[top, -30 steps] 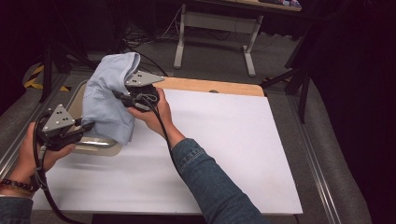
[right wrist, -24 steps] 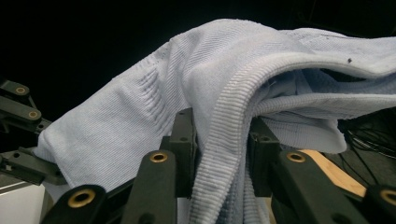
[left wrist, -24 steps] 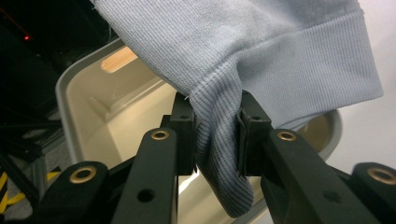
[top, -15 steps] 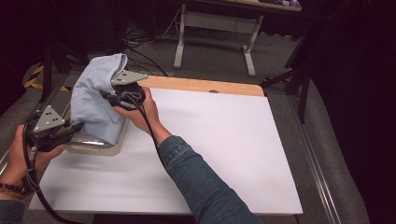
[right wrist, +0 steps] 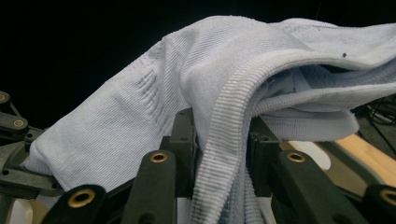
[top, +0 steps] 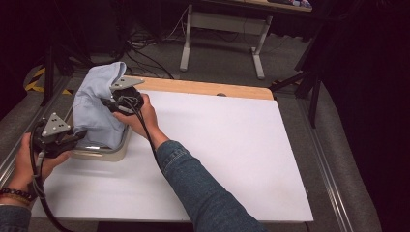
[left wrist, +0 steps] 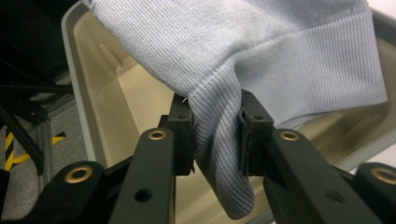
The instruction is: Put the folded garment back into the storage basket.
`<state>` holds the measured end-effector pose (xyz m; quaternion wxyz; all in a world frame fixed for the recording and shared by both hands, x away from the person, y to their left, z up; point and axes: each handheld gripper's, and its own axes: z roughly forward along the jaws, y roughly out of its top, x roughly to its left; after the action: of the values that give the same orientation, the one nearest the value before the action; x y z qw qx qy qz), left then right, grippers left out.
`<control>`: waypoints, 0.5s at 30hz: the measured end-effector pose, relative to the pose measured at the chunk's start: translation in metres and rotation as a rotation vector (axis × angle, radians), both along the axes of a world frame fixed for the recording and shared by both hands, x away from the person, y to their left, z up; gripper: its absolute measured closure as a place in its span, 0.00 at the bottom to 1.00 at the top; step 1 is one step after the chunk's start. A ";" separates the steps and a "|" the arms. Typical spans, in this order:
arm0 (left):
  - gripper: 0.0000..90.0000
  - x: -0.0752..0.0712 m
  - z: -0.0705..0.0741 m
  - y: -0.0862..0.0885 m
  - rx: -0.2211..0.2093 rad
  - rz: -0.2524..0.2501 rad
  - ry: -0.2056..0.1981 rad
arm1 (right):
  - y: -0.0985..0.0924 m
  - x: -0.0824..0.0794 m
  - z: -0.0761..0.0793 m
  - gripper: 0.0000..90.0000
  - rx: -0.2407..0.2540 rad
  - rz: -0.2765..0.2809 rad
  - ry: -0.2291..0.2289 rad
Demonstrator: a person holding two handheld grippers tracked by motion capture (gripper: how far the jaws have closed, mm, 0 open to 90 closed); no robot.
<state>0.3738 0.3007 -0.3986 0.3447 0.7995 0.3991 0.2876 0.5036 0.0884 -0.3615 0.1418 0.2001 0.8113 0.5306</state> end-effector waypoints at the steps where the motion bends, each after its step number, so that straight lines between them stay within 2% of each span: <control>1: 0.78 -0.001 -0.001 0.001 -0.003 0.000 -0.007 | 0.000 0.000 -0.002 0.78 0.000 0.001 0.004; 3: 0.77 -0.002 -0.004 0.003 -0.008 0.005 -0.010 | 0.000 0.000 -0.007 0.78 0.017 0.005 0.031; 5: 0.76 -0.003 -0.007 0.004 0.008 0.011 -0.005 | 0.001 -0.001 -0.010 0.78 0.016 0.009 0.042; 8: 0.74 -0.004 -0.010 0.004 0.008 0.015 0.001 | 0.002 -0.002 -0.015 0.78 0.012 0.010 0.051; 9: 0.69 -0.004 -0.013 0.005 0.011 0.022 0.006 | 0.002 -0.003 -0.020 0.78 0.012 0.014 0.064; 12: 0.68 -0.005 -0.014 0.007 -0.009 0.022 0.000 | 0.002 -0.004 -0.024 0.78 0.017 0.014 0.077; 15: 0.58 -0.007 -0.015 0.010 -0.003 0.062 -0.014 | -0.001 -0.008 -0.029 0.78 0.036 0.014 0.095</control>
<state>0.3671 0.3103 -0.4131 0.3397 0.7841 0.4217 0.3033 0.4952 0.0878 -0.3901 0.0957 0.2219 0.8088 0.5361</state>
